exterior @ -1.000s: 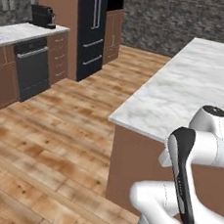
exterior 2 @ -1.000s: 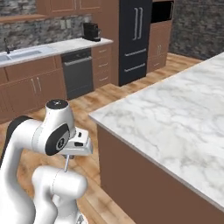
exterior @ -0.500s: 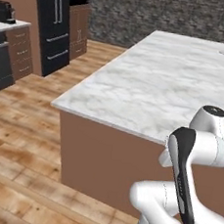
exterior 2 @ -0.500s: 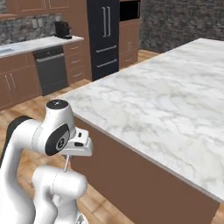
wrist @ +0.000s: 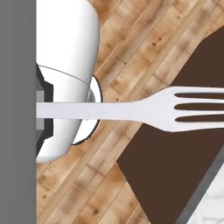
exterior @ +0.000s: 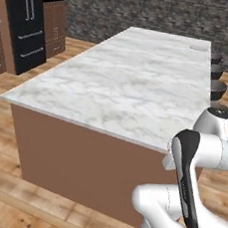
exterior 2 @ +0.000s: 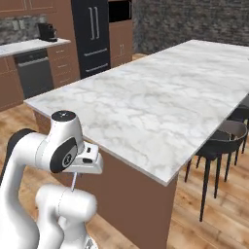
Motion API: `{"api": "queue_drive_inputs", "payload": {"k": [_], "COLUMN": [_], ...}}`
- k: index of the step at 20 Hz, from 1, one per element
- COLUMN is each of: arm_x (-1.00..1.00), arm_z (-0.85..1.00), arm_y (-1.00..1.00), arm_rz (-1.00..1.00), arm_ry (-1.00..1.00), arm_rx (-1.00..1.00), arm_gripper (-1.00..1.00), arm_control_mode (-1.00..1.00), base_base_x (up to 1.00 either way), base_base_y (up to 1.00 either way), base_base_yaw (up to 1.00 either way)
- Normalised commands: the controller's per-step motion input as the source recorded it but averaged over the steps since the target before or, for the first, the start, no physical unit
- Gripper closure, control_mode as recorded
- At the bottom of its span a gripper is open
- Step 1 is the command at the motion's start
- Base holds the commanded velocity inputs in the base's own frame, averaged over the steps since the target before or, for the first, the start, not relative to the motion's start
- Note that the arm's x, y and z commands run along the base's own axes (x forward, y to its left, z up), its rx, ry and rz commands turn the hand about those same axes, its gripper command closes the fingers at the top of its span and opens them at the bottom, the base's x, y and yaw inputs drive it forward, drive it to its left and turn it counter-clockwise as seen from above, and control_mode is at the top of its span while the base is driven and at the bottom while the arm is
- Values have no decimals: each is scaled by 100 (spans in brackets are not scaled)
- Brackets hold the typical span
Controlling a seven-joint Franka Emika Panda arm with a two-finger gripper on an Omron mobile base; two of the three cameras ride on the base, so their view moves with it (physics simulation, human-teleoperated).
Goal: Take the fork and place it on the left side of the plate. Then take the spoon and place it on the right side of the plate. Make sure they're directly next to the plate.
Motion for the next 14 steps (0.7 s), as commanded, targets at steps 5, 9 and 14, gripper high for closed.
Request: {"api": "queue_drive_inputs", "payload": {"k": [5,9,14], "arm_x": [0,0,0], "arm_z": [0,0,0], "arm_y": [0,0,0], "arm_rz": [0,0,0], "arm_ry": [0,0,0], "arm_rx": [0,0,0], "arm_gripper": [100,100,100], "arm_control_mode": [100,100,100], "base_base_x": [32,59,62], "base_base_y": [-100,-100,-100], "base_base_yaw": [-3,0,0]}}
